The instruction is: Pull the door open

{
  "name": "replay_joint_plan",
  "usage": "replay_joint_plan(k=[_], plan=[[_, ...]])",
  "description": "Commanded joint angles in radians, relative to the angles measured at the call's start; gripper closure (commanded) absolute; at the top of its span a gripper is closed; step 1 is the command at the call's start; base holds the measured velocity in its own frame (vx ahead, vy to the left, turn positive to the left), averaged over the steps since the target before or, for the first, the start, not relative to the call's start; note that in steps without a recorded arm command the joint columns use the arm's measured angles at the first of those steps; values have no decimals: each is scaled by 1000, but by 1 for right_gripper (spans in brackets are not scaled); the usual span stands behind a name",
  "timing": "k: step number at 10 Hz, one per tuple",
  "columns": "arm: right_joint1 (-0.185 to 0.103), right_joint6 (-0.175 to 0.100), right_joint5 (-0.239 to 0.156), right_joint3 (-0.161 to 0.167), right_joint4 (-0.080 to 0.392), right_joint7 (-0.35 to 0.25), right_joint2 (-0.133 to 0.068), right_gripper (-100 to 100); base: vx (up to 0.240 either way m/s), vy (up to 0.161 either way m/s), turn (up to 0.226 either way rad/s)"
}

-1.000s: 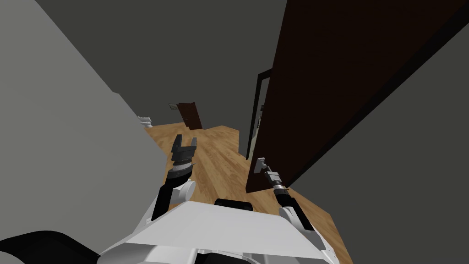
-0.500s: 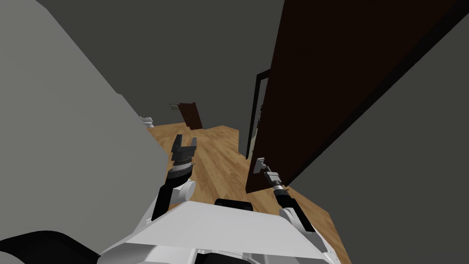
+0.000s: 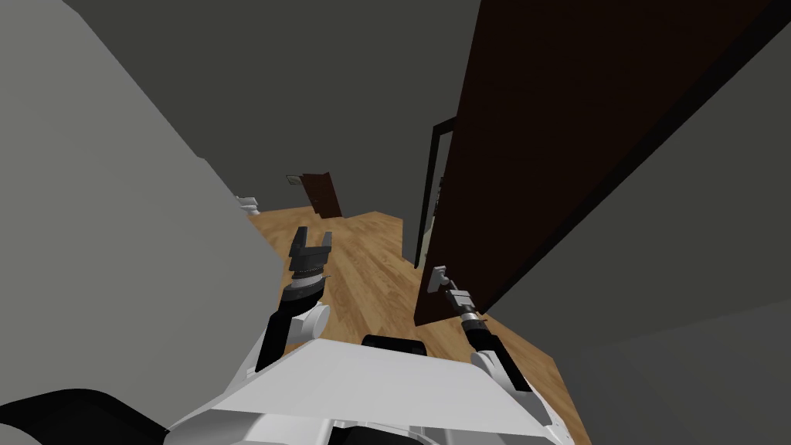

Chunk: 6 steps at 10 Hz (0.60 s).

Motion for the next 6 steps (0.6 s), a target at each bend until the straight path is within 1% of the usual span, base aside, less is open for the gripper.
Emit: replay_joint_plan(k=[1,6], plan=[[17,13,7,30,-26,3,8,-100,-45,-22,17],[17,13,7,30,-26,3,8,-100,-6,-5,-3]])
